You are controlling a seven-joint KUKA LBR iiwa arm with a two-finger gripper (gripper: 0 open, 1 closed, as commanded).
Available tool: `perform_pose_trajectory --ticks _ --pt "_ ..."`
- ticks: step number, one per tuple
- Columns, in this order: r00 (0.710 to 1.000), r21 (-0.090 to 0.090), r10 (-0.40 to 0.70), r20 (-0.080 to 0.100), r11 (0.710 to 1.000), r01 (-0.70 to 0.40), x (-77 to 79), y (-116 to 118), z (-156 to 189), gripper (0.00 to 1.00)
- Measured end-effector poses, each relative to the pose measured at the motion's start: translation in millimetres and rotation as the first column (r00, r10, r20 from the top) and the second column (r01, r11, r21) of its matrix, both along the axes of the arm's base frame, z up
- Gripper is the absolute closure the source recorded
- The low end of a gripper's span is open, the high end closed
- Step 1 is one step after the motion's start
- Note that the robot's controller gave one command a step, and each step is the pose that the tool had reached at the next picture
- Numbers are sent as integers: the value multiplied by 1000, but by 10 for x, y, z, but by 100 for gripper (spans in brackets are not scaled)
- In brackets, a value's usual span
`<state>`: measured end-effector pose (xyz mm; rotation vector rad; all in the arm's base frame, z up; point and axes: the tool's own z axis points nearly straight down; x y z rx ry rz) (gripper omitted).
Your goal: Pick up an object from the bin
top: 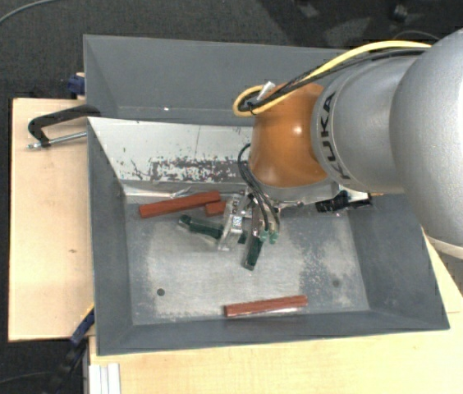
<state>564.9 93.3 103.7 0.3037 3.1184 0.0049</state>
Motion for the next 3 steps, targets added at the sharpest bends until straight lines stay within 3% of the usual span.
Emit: perform_pose_trajectory --ticks 1,2,3 --pt "1000 0 2 -1 1000 -2 19 11 173 100" --pt "1000 0 4 2 1000 -4 41 21 624 100" --pt "1000 -1 5 -2 1000 -5 55 27 669 100"
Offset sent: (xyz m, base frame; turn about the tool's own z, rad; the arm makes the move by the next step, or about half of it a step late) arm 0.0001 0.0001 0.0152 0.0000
